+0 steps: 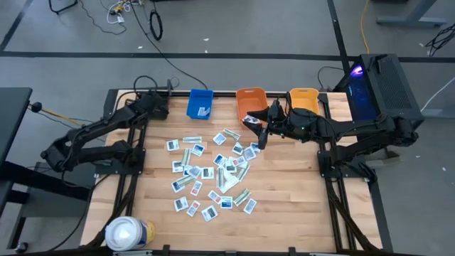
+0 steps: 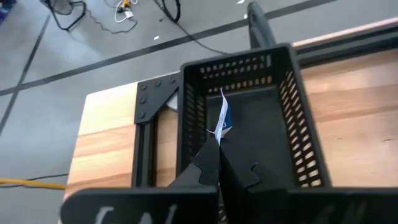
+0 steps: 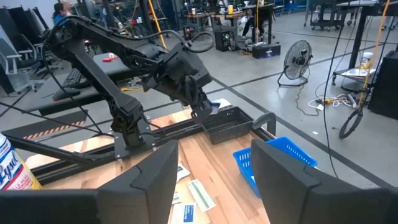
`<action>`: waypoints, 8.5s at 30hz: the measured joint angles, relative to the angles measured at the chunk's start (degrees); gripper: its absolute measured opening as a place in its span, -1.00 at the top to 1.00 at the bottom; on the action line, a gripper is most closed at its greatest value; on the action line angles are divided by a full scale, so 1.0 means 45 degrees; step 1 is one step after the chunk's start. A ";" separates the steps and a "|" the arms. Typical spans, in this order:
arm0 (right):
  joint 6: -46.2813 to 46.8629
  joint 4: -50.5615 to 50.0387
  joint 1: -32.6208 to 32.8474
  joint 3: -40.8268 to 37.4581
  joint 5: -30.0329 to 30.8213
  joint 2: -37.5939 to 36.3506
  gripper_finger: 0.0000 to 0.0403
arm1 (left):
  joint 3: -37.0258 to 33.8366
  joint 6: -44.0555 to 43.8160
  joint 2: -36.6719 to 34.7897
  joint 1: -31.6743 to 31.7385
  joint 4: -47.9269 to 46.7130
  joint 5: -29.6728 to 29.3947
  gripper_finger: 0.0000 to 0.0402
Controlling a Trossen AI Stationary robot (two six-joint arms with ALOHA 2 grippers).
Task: Pick & Place First Aid Supplies
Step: Put the alcohol pad into the black bin, then put the bandage into the yellow bin
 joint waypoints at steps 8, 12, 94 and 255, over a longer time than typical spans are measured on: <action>0.0000 0.0006 0.0000 0.0000 0.0000 0.0000 -0.01 | 0.0000 -0.0040 0.0259 -0.0003 0.0180 -0.0391 0.93; 0.0000 0.0006 0.0000 0.0000 0.0000 0.0000 -0.01 | 0.0000 -0.0038 0.0259 -0.0003 0.0180 -0.0391 0.91; 0.1710 -0.3791 0.0784 -0.1697 -0.2132 0.0005 -0.01 | 0.2171 -0.1701 -0.1241 -1.0321 0.2048 0.6160 0.25; 0.2327 -0.1142 0.1372 -0.1904 -0.2652 0.0223 -0.01 | 0.4328 0.5959 1.0343 -1.0344 0.6164 1.1229 0.75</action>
